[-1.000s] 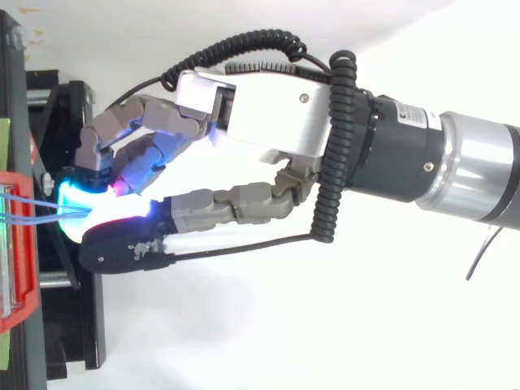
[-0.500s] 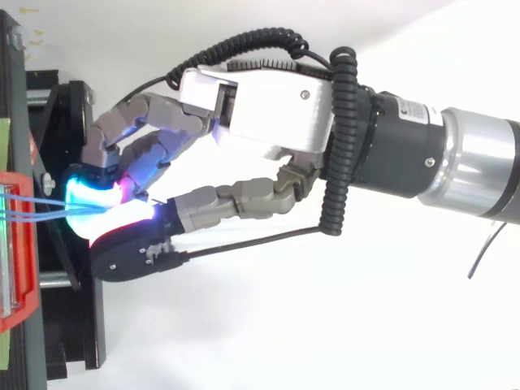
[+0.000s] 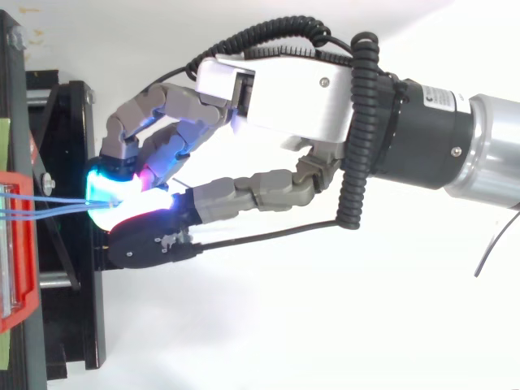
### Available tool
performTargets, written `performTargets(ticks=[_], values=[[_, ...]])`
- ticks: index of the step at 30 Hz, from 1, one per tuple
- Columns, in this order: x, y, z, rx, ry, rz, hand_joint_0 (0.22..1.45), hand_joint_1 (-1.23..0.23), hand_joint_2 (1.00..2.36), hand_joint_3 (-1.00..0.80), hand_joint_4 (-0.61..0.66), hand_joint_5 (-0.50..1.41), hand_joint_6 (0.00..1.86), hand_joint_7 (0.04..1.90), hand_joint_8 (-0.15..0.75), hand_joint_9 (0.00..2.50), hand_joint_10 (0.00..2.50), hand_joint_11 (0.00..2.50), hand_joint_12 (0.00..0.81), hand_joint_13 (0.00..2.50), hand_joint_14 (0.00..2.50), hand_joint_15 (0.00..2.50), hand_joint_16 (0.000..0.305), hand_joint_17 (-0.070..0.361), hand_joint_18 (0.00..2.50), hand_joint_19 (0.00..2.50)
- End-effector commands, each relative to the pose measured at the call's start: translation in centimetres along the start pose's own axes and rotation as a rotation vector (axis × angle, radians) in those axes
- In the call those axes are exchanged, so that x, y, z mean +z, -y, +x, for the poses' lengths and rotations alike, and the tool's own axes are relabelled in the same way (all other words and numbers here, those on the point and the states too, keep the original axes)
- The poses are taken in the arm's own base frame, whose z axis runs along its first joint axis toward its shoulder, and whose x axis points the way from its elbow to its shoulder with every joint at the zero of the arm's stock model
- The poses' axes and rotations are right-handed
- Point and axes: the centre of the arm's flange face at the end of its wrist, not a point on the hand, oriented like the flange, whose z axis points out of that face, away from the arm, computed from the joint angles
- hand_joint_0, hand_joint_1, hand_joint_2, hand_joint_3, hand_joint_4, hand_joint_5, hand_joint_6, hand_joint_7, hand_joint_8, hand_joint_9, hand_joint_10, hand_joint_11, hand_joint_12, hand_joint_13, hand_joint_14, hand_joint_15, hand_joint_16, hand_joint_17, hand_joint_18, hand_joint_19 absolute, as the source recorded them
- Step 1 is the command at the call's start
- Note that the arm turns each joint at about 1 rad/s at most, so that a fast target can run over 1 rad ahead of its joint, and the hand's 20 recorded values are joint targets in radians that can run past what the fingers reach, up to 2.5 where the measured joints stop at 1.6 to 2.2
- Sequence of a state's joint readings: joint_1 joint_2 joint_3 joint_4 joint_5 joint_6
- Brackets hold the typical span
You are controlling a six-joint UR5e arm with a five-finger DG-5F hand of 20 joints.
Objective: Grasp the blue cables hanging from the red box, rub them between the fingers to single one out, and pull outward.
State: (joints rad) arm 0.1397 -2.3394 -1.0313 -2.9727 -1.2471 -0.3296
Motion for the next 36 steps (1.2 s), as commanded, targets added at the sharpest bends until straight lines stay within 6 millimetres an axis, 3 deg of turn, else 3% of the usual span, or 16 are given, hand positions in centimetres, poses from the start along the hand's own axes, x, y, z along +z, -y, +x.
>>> performTargets(ticks=[1, 12, 22, 36], values=[[-0.01, -0.01, -0.01, -0.001, 0.000, 0.001, 0.60, -0.71, 1.02, -0.20, 0.15, -0.17, 0.87, 0.84, 0.309, 0.94, 0.02, 0.60, 0.358, 0.69, 0.01, 0.31, 0.055, 0.124, 0.66, 0.43], [-0.01, -0.05, 0.05, 0.003, 0.003, 0.001, 0.61, -0.76, 1.02, -0.09, 0.09, -0.17, 0.91, 0.80, 0.315, 0.97, 0.02, 0.62, 0.365, 0.76, 0.01, 0.34, 0.056, 0.125, 0.74, 0.43], [0.28, -0.60, 0.20, 0.008, 0.013, -0.027, 0.54, -0.75, 1.01, -0.38, 0.16, -0.17, 0.87, 0.83, 0.308, 0.98, 0.02, 0.62, 0.360, 0.78, 0.01, 0.37, 0.054, 0.122, 0.74, 0.46], [0.30, -0.73, 0.28, 0.009, 0.013, -0.030, 0.54, -0.67, 1.01, -0.41, 0.14, -0.14, 0.83, 0.89, 0.316, 1.04, 0.02, 0.61, 0.359, 0.81, 0.02, 0.38, 0.054, 0.122, 0.76, 0.47]])
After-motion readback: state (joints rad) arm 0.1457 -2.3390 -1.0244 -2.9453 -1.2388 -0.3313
